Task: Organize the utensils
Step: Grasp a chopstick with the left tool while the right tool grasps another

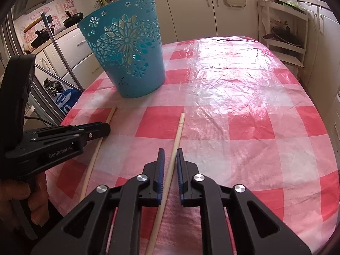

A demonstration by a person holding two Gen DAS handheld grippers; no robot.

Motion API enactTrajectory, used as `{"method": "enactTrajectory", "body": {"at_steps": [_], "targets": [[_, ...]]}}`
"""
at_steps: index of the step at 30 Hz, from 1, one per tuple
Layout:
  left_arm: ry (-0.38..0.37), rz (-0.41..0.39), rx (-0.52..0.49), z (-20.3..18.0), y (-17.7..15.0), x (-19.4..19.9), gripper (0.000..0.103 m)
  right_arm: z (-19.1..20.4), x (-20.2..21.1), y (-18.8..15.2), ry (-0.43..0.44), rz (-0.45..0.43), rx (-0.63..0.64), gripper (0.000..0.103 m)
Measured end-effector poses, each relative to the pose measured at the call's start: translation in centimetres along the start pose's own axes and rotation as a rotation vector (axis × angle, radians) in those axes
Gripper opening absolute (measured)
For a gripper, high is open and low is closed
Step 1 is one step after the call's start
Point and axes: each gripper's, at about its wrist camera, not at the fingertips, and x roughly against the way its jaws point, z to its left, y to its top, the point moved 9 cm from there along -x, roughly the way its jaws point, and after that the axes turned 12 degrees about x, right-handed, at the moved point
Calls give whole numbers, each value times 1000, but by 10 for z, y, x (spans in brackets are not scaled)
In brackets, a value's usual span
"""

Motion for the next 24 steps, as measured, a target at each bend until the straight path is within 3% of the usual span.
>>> {"method": "enactTrajectory", "body": {"at_steps": [5,6,12,19,24], "targets": [[35,-14,-23,-4,2,-3,12,2,-3,1,-6,-2,15,11],[31,-15,-21,-6,2,-4,12,3,-4,1,2,-2,16,7],[-21,-23,-17,-5,-4,0,8,9,-4,5,10,-13,22,7],[23,-21,-88,-12,-7,1,10,8,-7,5,-5,-1,30,7],[11,-15,-80,-12,-10,4,8,5,-4,9,-14,-30,10,6]]}}
